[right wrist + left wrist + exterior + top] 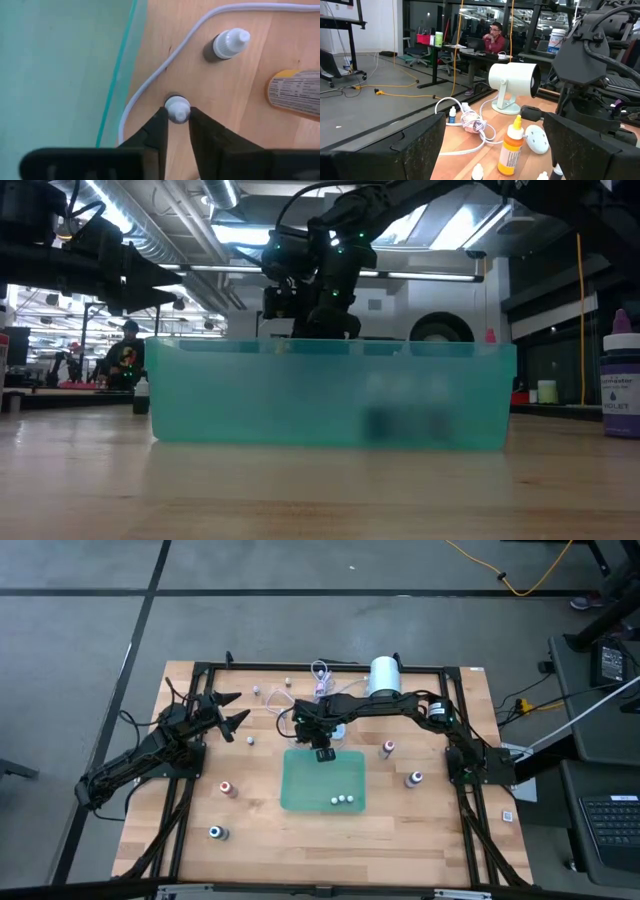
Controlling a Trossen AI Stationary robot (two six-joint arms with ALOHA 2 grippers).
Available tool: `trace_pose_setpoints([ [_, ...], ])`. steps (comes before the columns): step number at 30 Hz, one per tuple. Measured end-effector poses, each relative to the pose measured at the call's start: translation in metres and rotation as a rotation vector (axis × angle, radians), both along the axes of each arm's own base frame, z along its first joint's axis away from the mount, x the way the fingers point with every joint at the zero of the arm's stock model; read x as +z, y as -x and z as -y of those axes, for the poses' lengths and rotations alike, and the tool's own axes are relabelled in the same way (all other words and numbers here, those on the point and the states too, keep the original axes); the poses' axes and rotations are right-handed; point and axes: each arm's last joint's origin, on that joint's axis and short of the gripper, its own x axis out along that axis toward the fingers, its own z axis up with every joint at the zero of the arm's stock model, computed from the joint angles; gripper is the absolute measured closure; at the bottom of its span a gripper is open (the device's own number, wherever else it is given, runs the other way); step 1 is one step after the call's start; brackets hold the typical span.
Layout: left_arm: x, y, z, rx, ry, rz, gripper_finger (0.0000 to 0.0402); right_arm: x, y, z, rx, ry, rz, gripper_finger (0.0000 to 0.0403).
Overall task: Pick & Place food coloring
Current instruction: Put the small pink food coloring bottle into the bin
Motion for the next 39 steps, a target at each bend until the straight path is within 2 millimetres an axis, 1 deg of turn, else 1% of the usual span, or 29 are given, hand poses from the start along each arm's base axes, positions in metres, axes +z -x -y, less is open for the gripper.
trace_pose_setpoints([
  [4,0.0,0.0,0.0,0.0,0.0,0.0,0.0068,0.0,0.0,0.0,0.0,0.001,0.003,0.0344],
  [11,0.0,0.0,0.0,0.0,0.0,0.0,0.0068,0.003,0.0,0.0,-0.004,0.009,0.007,0.0339],
  [15,0.0,0.0,0.0,0.0,0.0,0.0,0.0068,0.017,0.002,0.002,-0.023,0.012,0.038,0.0345],
  [20,0.0,0.0,0.0,0.0,0.0,0.0,0.0068,0.034,0.007,0.003,-0.049,0.081,0.053,0.0343],
  [27,0.0,0.0,0.0,0.0,0.0,0.0,0.0068,0.071,0.021,0.002,-0.069,0.134,0.102,0.0345],
  [31,0.0,0.0,0.0,0.0,0.0,0.0,0.0068,0.096,0.028,-0.009,-0.077,0.133,0.158,0.0344],
  [33,0.0,0.0,0.0,0.0,0.0,0.0,0.0068,0.103,0.03,-0.018,-0.081,0.125,0.172,0.0342],
  [36,0.0,0.0,0.0,0.0,0.0,0.0,0.0068,0.103,0.029,-0.034,-0.066,0.112,0.171,0.0343],
  [39,0.0,0.0,0.0,0.0,0.0,0.0,0.0068,0.102,0.029,-0.054,-0.027,0.105,0.164,0.0345],
])
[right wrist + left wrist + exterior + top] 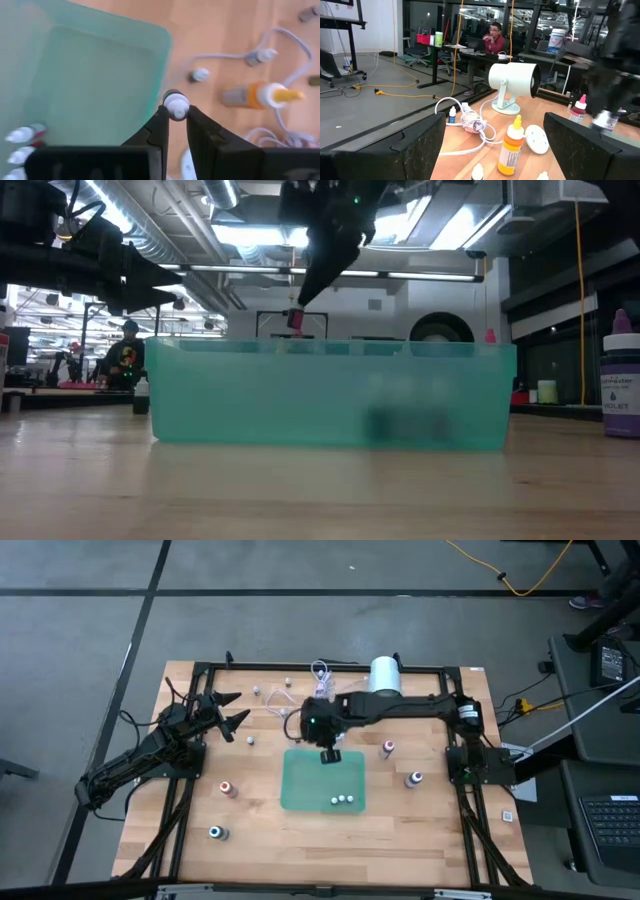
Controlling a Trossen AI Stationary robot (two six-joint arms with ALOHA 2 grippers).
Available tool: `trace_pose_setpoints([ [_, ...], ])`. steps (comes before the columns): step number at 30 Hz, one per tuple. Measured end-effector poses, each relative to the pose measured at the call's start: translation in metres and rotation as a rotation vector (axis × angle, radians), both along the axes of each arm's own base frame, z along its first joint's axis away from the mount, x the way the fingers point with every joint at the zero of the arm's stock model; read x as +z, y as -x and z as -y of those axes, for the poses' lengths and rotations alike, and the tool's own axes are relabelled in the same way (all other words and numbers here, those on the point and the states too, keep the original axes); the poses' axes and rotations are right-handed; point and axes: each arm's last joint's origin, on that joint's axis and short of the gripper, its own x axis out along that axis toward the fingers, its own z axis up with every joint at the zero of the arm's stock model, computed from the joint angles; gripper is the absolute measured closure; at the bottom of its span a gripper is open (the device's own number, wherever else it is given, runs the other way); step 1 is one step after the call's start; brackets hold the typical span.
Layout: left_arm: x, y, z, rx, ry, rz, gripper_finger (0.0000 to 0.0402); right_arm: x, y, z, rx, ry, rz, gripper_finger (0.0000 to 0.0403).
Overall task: Pick & Place food coloring
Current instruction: Put the small pink food coloring bottle into the bin
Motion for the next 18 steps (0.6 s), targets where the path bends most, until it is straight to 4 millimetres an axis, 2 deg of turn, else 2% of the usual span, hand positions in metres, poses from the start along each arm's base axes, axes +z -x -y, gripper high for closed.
trace_pose_setpoints([
  [8,0.0,0.0,0.0,0.001,0.0,0.0,0.0068,-0.015,0.004,-0.058,0.075,-0.03,-0.033,0.0344],
  [14,0.0,0.0,0.0,0.0,0.0,0.0,0.0068,-0.033,0.012,-0.091,0.127,-0.041,-0.055,0.0344],
  [18,0.0,0.0,0.0,0.0,0.0,0.0,0.0068,-0.05,0.018,-0.104,0.131,-0.053,-0.078,0.0344],
])
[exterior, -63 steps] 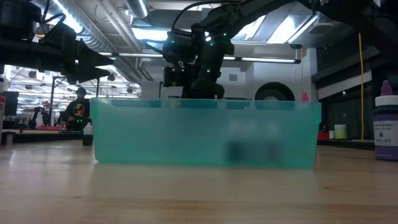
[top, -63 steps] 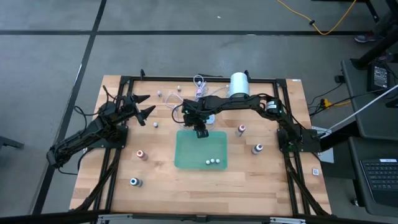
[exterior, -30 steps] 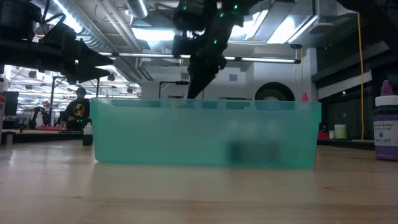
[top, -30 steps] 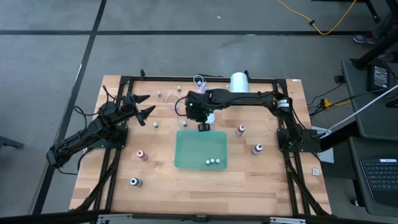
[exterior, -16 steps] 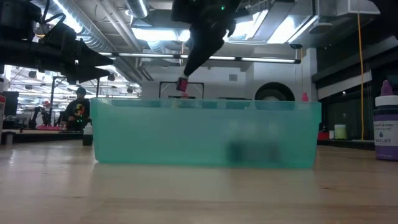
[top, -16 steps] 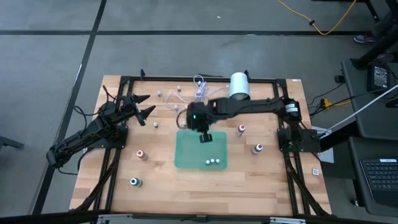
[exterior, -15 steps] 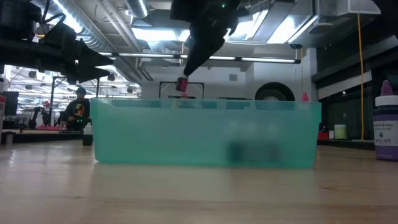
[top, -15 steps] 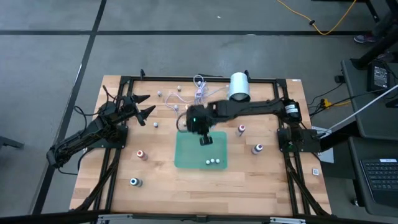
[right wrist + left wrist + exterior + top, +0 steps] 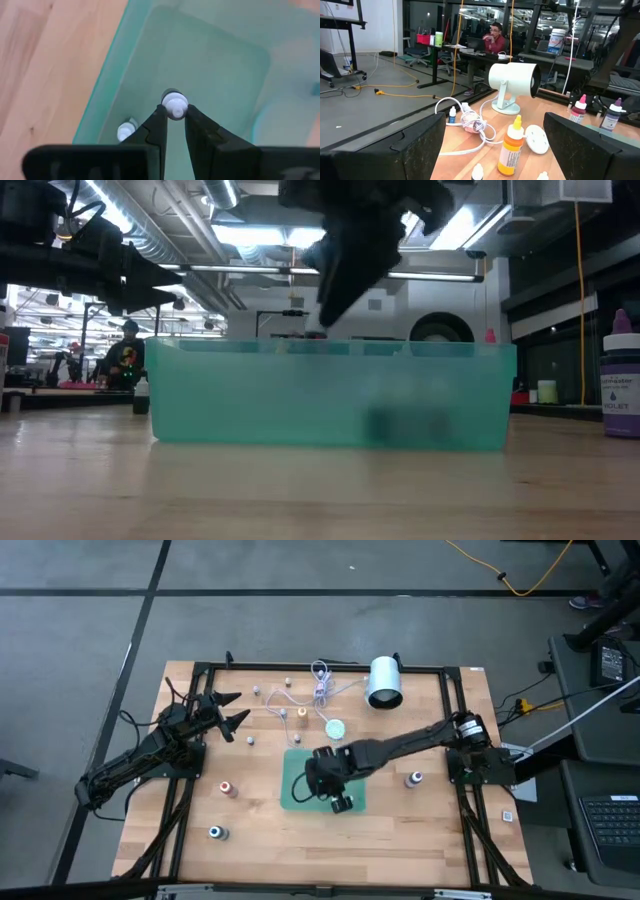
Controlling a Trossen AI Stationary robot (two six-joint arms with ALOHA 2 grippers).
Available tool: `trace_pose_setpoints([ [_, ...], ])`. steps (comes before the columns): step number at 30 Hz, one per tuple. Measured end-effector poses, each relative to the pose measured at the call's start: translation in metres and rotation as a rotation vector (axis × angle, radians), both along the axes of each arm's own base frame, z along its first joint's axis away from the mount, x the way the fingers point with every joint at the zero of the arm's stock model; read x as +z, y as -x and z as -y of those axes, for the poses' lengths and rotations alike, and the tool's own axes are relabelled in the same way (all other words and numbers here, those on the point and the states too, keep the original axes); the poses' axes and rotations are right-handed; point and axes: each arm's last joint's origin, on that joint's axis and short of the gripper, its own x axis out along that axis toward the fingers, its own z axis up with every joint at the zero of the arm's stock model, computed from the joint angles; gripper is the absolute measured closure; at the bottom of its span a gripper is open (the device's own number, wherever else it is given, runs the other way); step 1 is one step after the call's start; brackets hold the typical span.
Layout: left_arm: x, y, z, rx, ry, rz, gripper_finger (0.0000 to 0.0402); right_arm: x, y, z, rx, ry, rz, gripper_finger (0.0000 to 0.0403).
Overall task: Pick & Place food coloring
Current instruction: Put the small pink food coloring bottle into the bin
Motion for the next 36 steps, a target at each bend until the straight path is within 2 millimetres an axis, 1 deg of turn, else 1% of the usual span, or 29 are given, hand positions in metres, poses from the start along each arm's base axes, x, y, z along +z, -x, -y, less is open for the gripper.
trace_pose_setpoints([
  [6,0.0,0.0,0.0,0.0,0.0,0.0,0.0068,-0.016,0.008,-0.011,0.012,-0.008,-0.036,0.0344],
  [18,0.0,0.0,0.0,0.0,0.0,0.0,0.0068,-0.047,0.002,-0.016,0.005,-0.025,-0.099,0.0344],
  [29,0.0,0.0,0.0,0.0,0.0,0.0,0.0068,-0.049,0.003,-0.016,-0.017,-0.029,-0.124,0.0339],
  [36,0.0,0.0,0.0,0.0,0.0,0.0,0.0068,-0.049,0.003,-0.016,-0.016,-0.029,-0.126,0.0299],
])
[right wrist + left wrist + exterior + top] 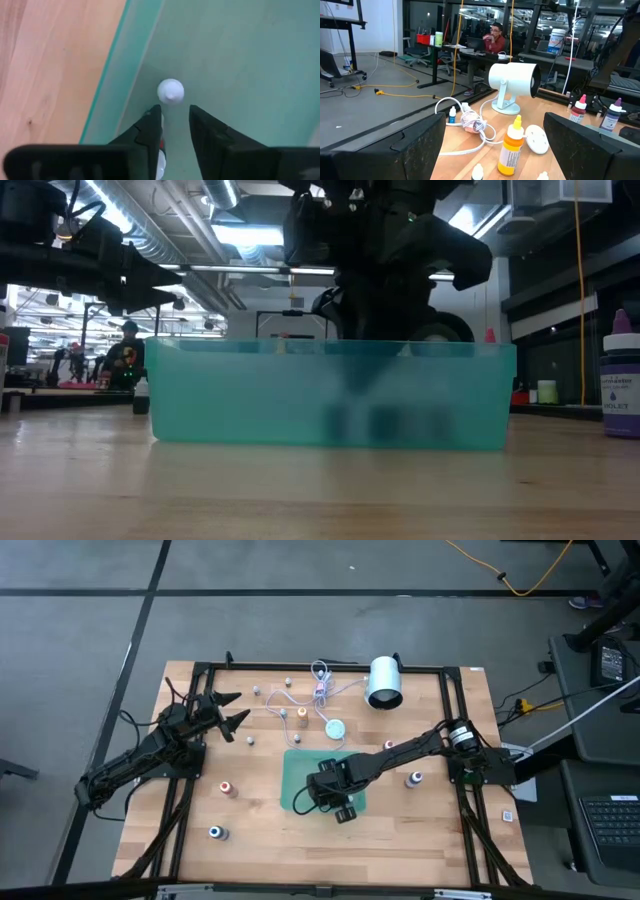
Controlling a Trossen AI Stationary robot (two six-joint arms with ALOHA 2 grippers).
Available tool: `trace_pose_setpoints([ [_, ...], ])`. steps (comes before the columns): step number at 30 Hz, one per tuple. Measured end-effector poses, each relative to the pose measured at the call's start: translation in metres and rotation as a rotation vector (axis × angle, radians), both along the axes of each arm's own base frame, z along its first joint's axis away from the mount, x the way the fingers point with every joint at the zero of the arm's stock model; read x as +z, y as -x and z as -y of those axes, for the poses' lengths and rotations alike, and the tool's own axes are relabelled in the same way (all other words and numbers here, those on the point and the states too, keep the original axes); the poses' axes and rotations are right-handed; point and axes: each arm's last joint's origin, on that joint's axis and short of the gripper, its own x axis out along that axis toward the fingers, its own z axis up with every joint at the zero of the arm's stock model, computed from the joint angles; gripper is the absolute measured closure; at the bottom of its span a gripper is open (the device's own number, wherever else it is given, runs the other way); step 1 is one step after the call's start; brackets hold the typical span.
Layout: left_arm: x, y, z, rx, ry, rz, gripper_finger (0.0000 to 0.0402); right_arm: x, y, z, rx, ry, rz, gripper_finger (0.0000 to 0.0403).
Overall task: Pick & Place food coloring
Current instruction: Put the small pink food coloring bottle into the bin, then put the small purple food coloring bottle into the bin
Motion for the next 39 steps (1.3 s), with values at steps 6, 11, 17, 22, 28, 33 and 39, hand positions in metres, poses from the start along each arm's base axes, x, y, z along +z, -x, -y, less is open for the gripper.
trace_pose_setpoints([
  [6,0.0,0.0,0.0,0.0,0.0,0.0,0.0068,0.0,0.0,0.0,0.001,0.002,-0.004,0.0273],
  [11,0.0,0.0,0.0,0.0,0.0,0.0,0.0068,0.006,0.001,0.0,0.002,0.009,-0.03,0.027],
  [17,0.0,0.0,0.0,0.0,0.0,0.0,0.0068,0.024,-0.009,0.006,-0.018,-0.001,0.018,0.0272],
  [22,0.0,0.0,0.0,0.0,0.0,0.0,0.0068,0.042,-0.014,0.017,-0.058,0.052,0.035,0.0272],
  [28,0.0,0.0,0.0,0.0,0.0,0.0,0.0068,0.07,-0.02,0.031,-0.089,0.133,0.07,0.0272],
  [33,0.0,0.0,0.0,0.0,0.0,0.0,0.0068,0.104,-0.029,0.04,-0.07,0.132,0.164,0.0264],
  [39,0.0,0.0,0.0,0.0,0.0,0.0,0.0068,0.133,-0.035,0.052,-0.09,0.169,0.272,0.0208],
])
